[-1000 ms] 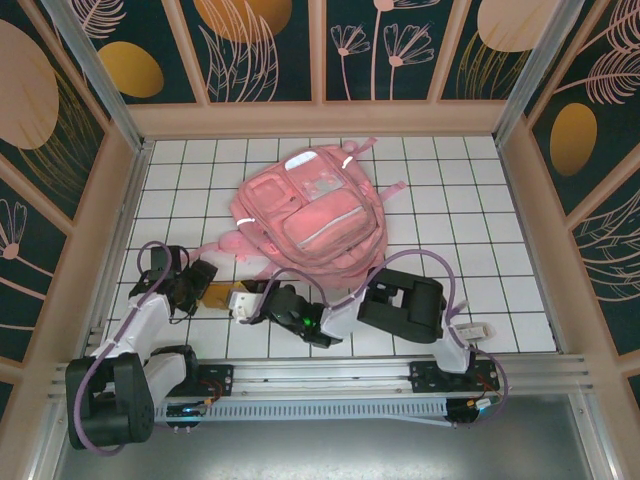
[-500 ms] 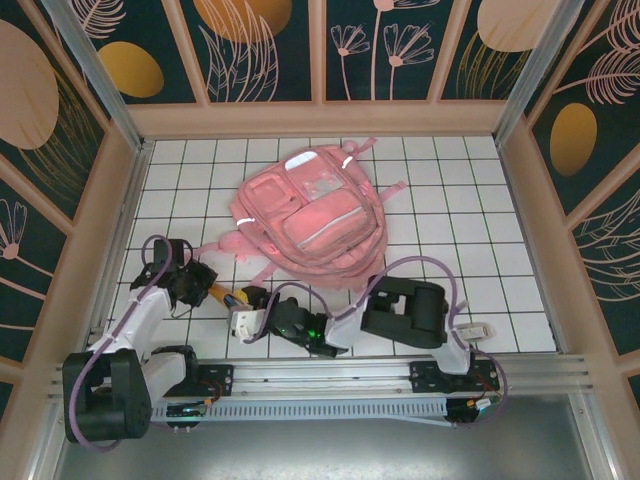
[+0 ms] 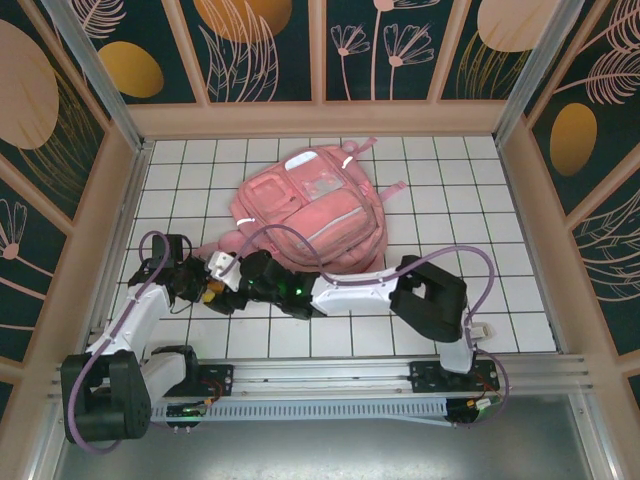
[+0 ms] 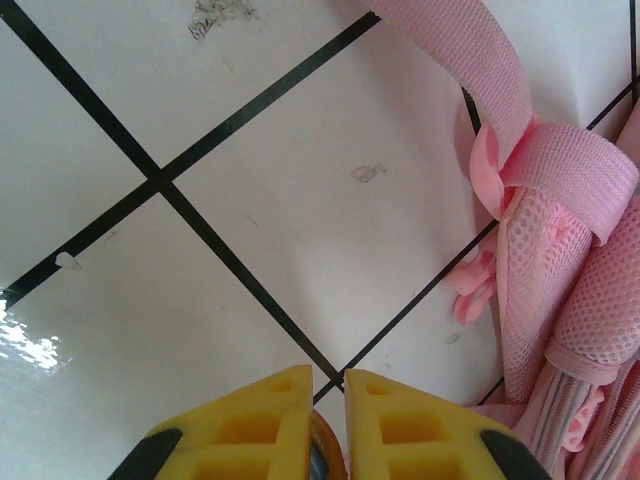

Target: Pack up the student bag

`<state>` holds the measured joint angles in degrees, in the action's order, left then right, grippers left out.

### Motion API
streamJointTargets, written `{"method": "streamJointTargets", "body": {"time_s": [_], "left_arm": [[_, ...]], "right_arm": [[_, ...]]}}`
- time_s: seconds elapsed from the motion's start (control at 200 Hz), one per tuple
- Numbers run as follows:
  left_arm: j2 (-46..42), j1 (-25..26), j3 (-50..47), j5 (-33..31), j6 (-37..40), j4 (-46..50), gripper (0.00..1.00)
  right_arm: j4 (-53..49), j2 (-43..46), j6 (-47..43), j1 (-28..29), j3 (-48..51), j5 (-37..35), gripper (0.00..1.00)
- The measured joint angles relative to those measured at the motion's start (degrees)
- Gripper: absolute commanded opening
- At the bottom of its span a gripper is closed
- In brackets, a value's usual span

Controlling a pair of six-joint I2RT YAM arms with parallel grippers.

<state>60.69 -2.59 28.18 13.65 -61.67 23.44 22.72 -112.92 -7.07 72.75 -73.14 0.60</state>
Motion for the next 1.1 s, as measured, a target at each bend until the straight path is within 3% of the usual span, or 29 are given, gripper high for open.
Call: {"method": "streamJointTargets", "body": {"time_s": [0.07, 0.18, 0.22, 0.255, 0.325, 0.365, 0.56, 0.646, 0.771, 0.911, 1.101], "left_arm": [[-0.5, 0.0, 0.0, 0.0, -0.3, 0.1, 0.03], [-1.0, 0.0, 0.0, -0.8, -0.9, 0.2, 0.07], [-1.0, 0.0, 0.0, -1.3, -1.0, 0.2, 0.16], [-1.1, 0.0, 0.0, -1.6, -1.3, 0.6, 0.30], [-1.6, 0.0, 0.0, -1.9, -1.0, 0.9, 0.58], [-2.1, 0.1, 0.2, -1.0, -0.2, 0.7, 0.68], [-2.6, 0.3, 9.6, 1.6, 10.7, -0.8, 0.86], [-2.1, 2.4, 14.4, 2.9, 15.9, -3.5, 0.88], [2.2, 11.2, 21.7, 3.0, 23.1, -6.6, 0.88], [8.0, 24.1, 27.0, 0.3, 32.9, -9.7, 0.89], [19.5, 43.1, 34.7, -9.9, 49.0, -10.8, 0.88]], "right_arm": [[-3.5, -2.5, 2.1, -0.7, -1.7, 0.7, 0.66], [-9.0, -5.9, 4.9, -1.4, -5.0, 2.1, 0.24], [-9.8, -6.2, 5.4, -1.4, -5.4, 2.1, 0.11], [-10.2, -6.1, 5.8, -1.2, -5.5, 2.1, 0.00], [-10.5, -6.0, 7.3, -1.4, -5.5, 2.4, 0.00], [-10.6, -5.8, 8.0, -1.8, -5.1, 2.8, 0.00], [-11.3, 4.4, 14.0, -6.4, 5.1, 3.8, 0.00], [-11.4, 12.4, 15.5, -10.7, 10.3, 3.5, 0.00], [-11.7, 25.0, 17.3, -19.4, 16.3, 2.5, 0.00], [-15.6, 35.4, 21.0, -30.8, 18.6, -0.6, 0.00], [-25.2, 44.0, 26.8, -44.3, 19.2, -6.1, 0.00]]}}
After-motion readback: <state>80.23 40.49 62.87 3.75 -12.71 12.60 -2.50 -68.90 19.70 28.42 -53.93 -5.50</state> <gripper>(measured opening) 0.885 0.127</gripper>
